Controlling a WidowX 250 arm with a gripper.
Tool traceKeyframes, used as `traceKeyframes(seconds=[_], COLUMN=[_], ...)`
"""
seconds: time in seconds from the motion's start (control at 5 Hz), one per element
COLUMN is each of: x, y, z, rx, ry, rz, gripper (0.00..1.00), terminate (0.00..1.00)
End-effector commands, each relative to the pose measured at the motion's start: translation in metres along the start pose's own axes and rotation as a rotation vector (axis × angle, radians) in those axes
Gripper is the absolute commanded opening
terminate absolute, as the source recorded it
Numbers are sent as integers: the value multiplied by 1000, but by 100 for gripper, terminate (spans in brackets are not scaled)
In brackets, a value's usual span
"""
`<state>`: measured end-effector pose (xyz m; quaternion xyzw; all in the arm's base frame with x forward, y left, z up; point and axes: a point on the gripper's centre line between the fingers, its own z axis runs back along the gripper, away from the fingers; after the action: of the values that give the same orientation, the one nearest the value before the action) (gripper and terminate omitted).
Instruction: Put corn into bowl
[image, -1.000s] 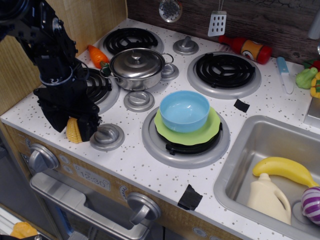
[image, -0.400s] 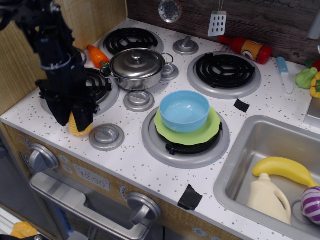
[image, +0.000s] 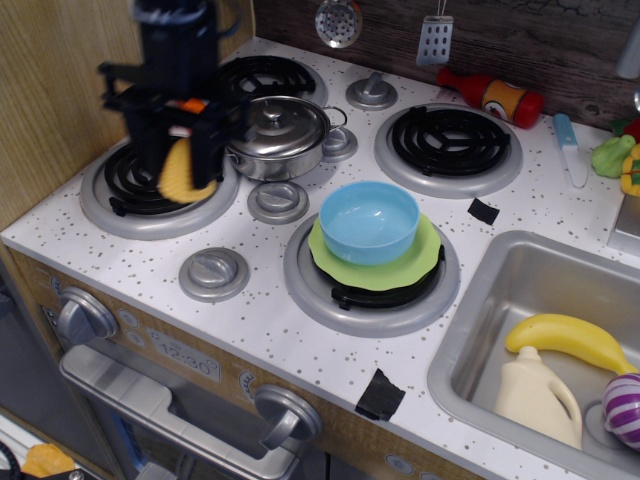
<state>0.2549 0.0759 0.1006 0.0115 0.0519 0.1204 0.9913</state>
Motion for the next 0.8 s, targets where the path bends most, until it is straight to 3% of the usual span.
traceKeyframes(seconds=[0.0,0.2,0.4,0.6], x=[13,23,30,38], y=[-60,-86,-96,-101], z=[26,19,9,6], rx=[-43,-63,-117,-209], ry=[-83,-146,-167,-199], rz=[74,61,43,33], gripper=[0,0,0,100], terminate=[0,0,0,0])
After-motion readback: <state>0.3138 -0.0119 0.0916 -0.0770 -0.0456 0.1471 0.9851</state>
